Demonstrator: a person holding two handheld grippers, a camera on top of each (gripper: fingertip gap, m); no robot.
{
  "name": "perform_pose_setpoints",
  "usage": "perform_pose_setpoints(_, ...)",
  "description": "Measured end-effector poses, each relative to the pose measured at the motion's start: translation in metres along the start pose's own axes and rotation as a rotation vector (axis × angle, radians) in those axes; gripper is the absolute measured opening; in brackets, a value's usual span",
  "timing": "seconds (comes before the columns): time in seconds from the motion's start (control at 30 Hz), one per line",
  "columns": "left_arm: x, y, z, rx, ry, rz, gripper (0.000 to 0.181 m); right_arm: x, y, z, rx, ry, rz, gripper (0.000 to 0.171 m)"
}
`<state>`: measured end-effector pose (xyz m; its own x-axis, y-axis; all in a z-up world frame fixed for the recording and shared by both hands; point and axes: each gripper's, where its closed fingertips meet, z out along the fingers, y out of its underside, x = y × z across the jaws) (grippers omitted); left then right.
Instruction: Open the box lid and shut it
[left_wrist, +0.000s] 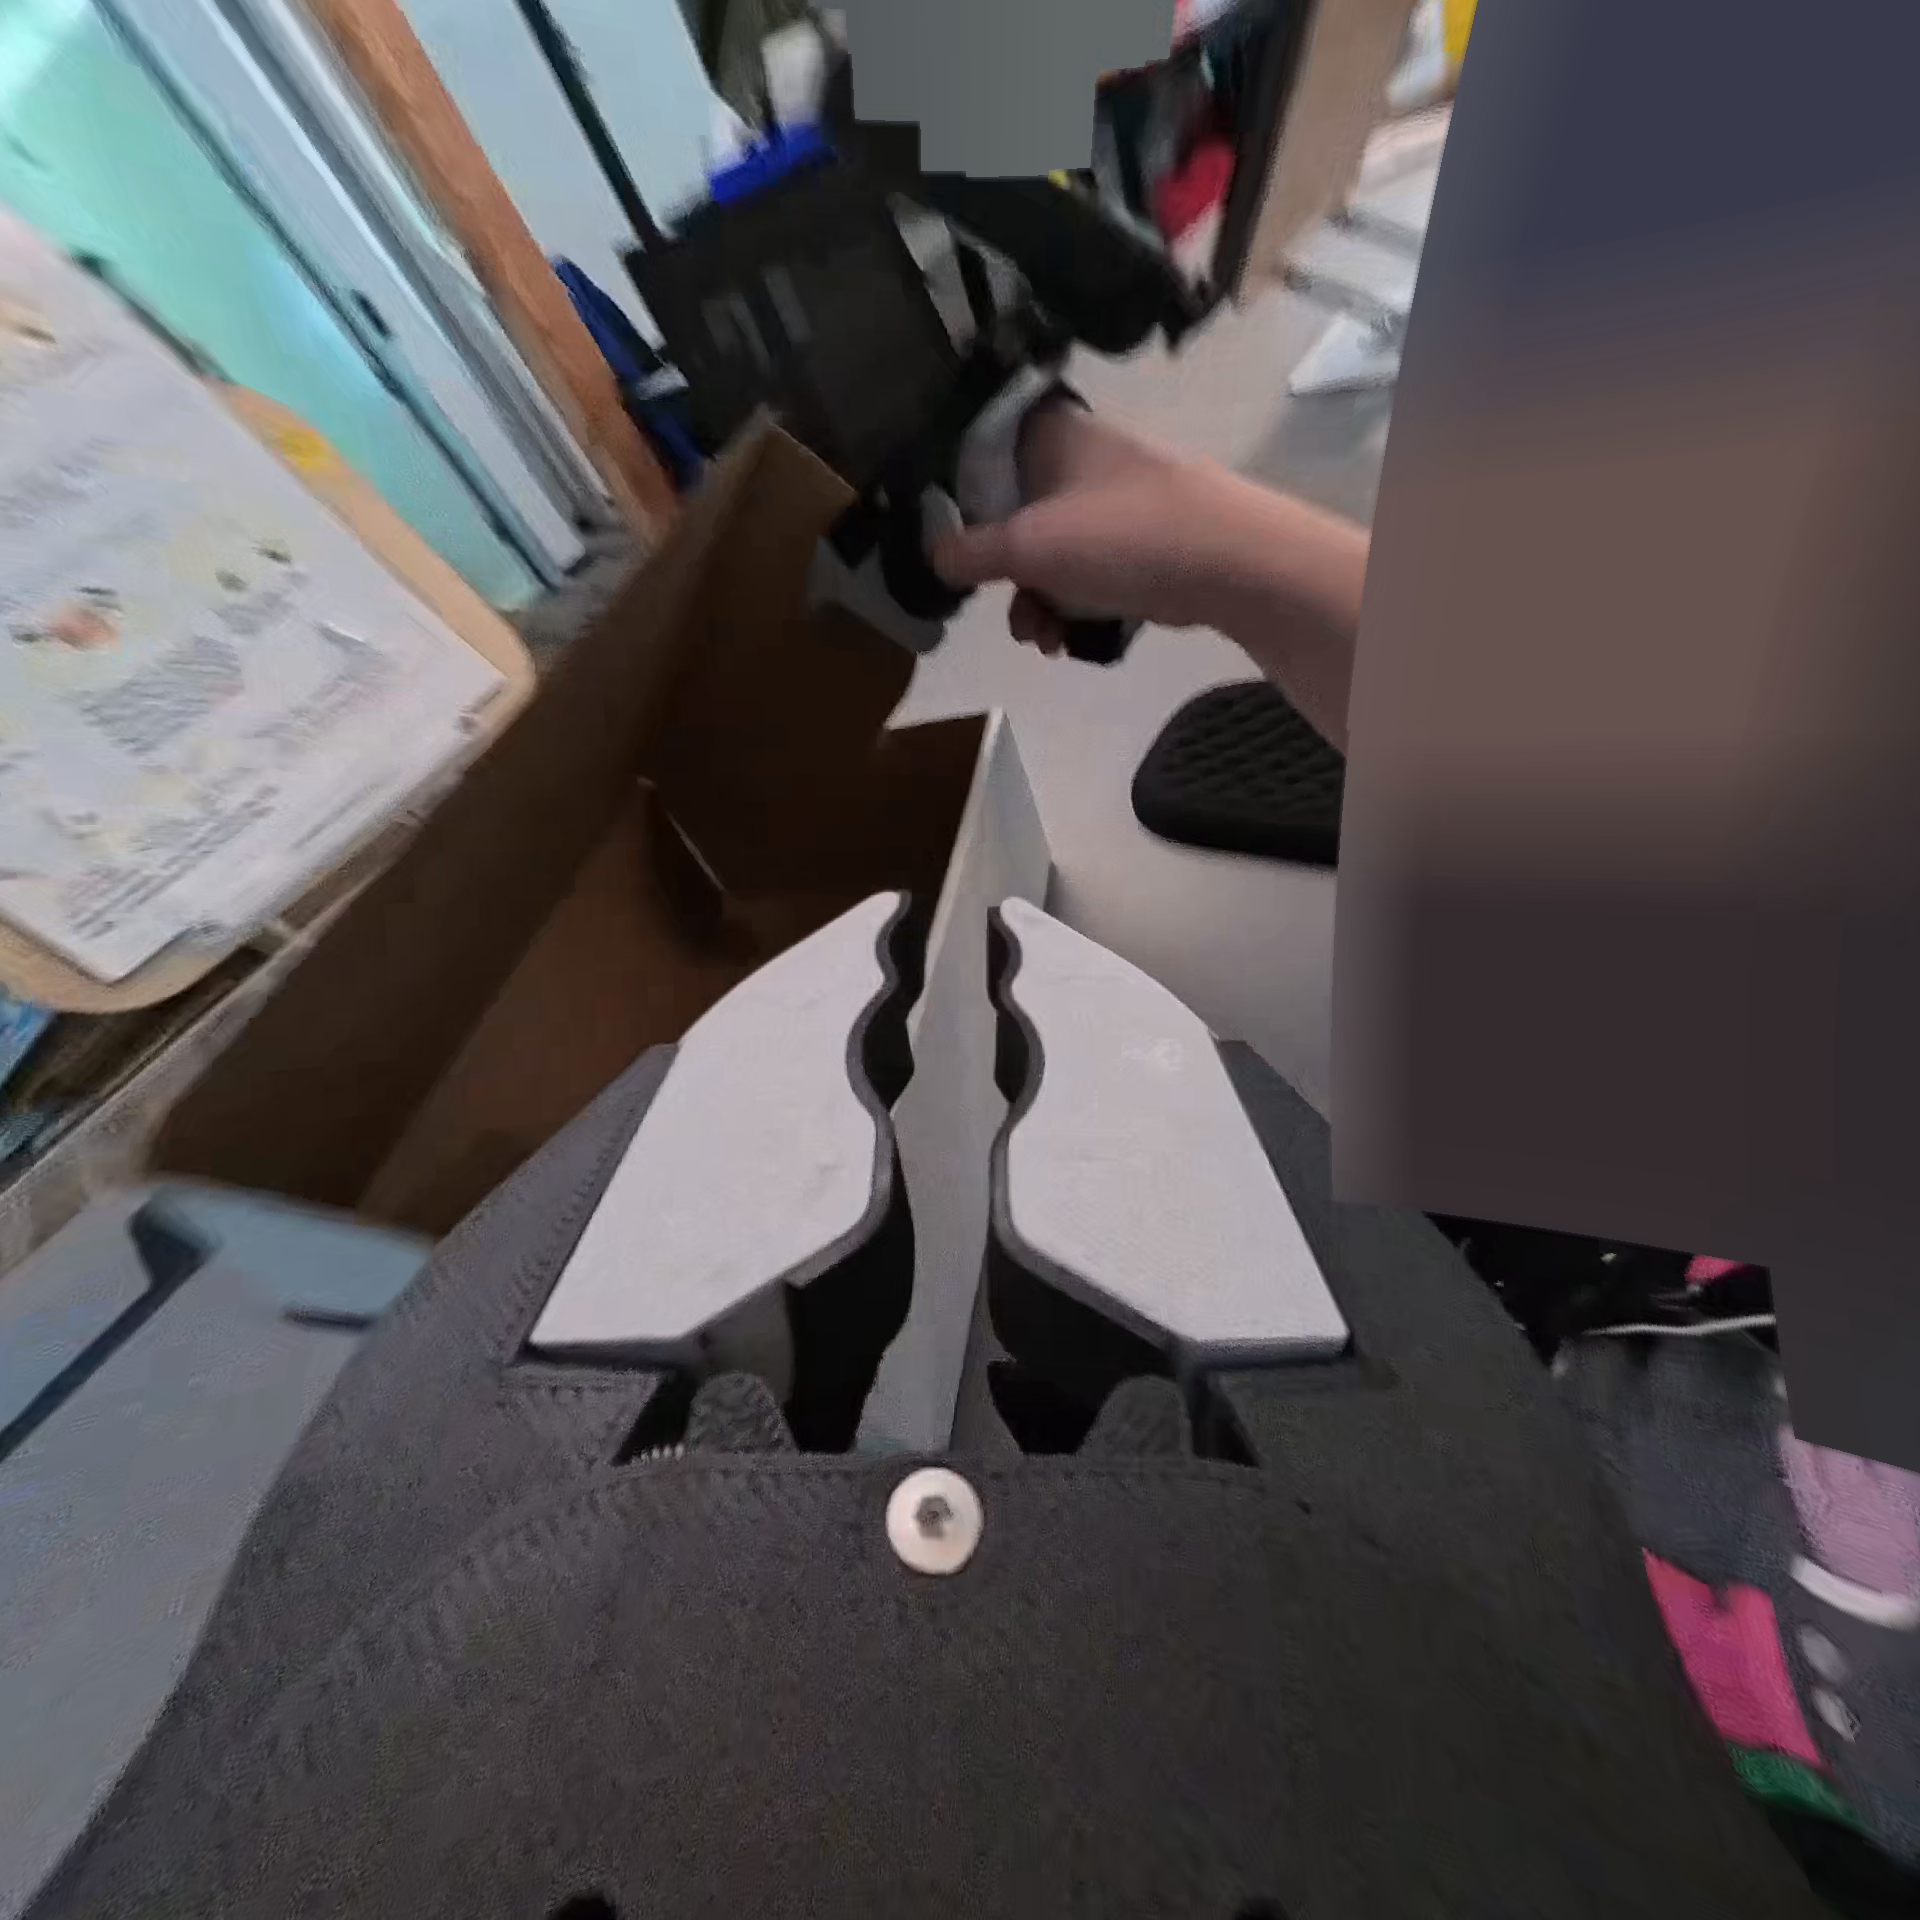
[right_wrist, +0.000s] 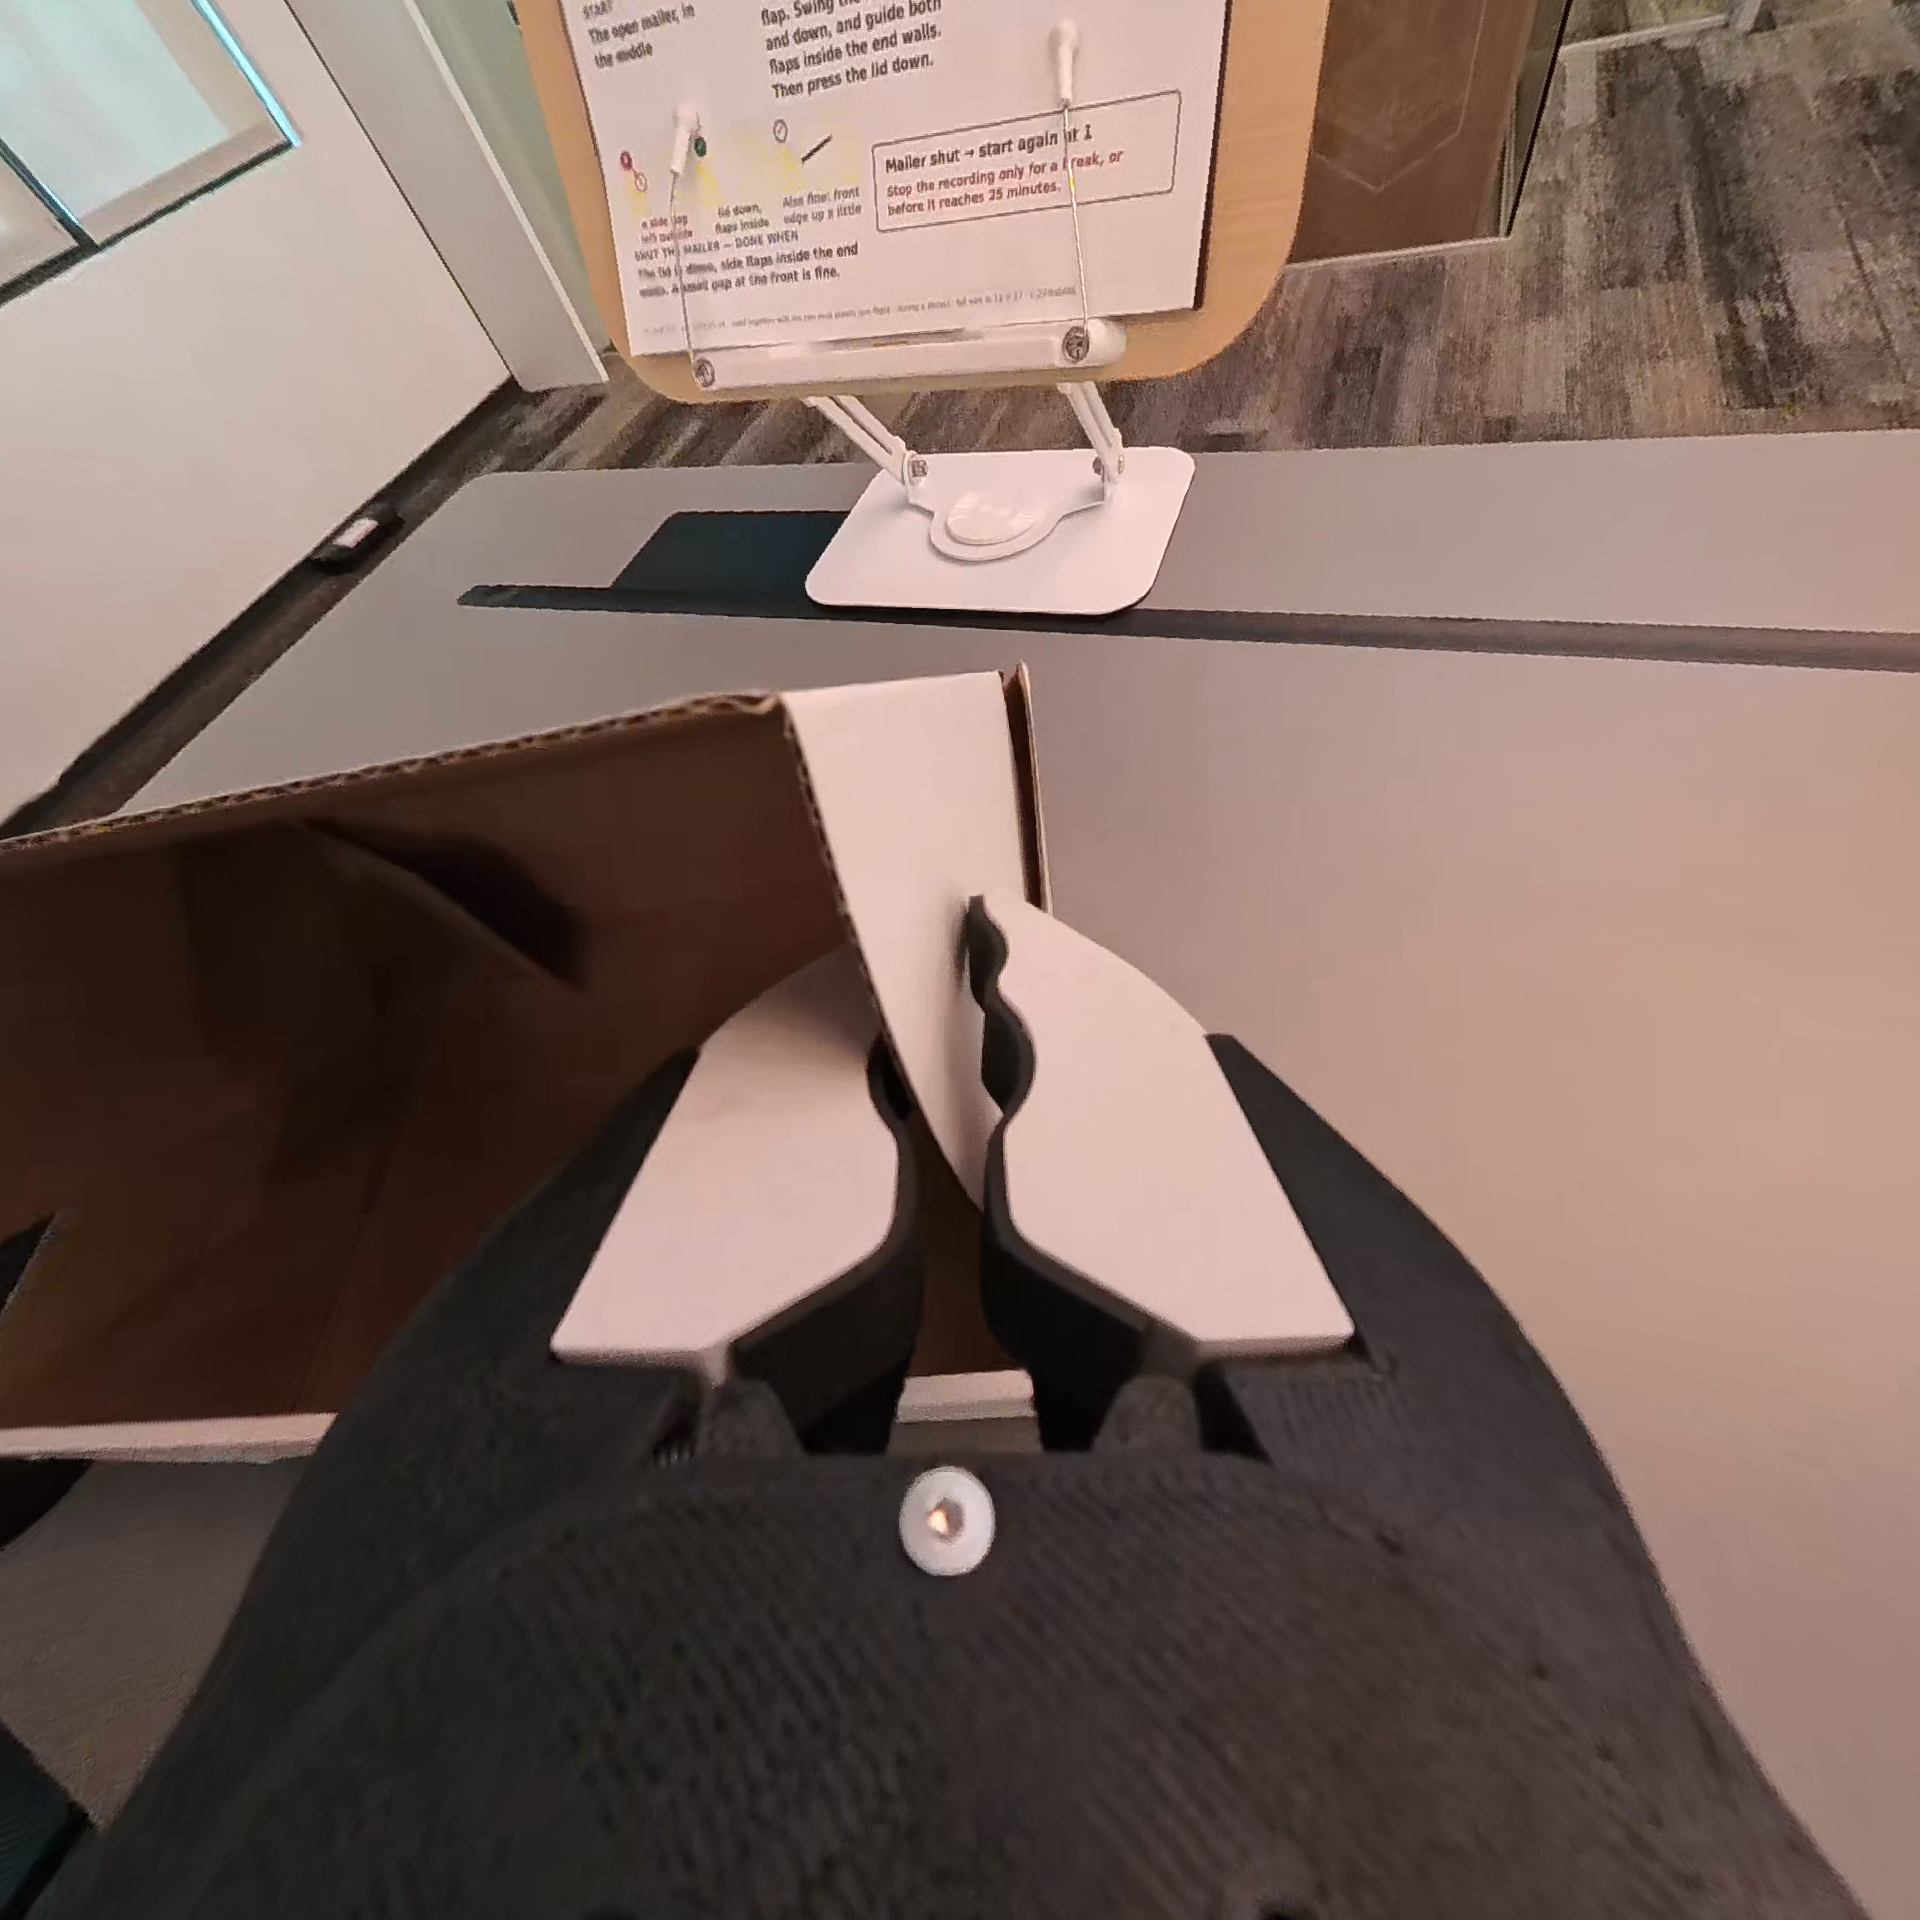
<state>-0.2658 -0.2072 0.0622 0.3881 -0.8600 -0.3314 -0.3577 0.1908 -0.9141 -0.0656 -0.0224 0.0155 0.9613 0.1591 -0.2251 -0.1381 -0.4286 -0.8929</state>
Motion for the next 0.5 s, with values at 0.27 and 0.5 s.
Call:
perform_pose_setpoints(0.27,-0.109,0.03,-0.063,0.151,-0.33,-0.506,0.072,-0.002,0.016,-0.012,0.04,0.05,-0.041,0.004)
perform_pose_setpoints(0.5,-0.11,0.084,0.007,-0.034,-0.322,-0.52,0.067,0.0,0.033,-0.024,0.019,0.089,-0.096,0.005)
